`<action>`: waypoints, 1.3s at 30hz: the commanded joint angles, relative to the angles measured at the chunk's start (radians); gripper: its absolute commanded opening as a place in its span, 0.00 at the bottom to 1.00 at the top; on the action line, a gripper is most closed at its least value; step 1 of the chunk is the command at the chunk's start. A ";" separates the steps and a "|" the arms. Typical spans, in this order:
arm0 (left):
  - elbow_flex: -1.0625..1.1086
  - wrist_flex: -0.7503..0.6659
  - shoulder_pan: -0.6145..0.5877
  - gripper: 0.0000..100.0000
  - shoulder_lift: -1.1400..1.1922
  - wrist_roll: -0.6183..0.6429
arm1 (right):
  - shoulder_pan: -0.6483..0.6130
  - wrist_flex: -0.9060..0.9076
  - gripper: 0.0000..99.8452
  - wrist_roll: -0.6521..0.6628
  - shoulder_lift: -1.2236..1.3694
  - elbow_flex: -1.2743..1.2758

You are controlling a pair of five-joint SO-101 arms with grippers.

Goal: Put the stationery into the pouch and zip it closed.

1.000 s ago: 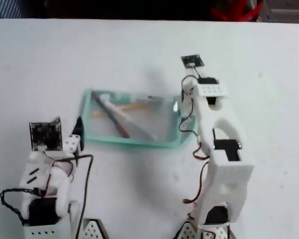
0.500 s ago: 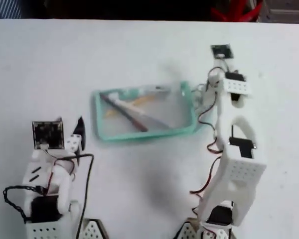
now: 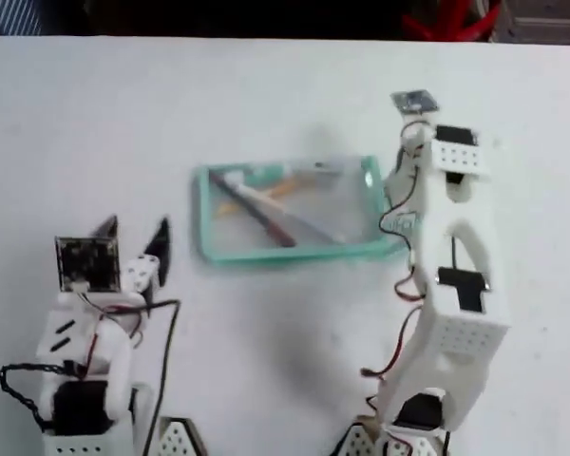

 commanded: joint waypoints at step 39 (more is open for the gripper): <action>-0.695 0.712 -0.056 0.02 -0.013 -0.063 | -0.236 0.209 0.02 -0.110 -2.221 0.697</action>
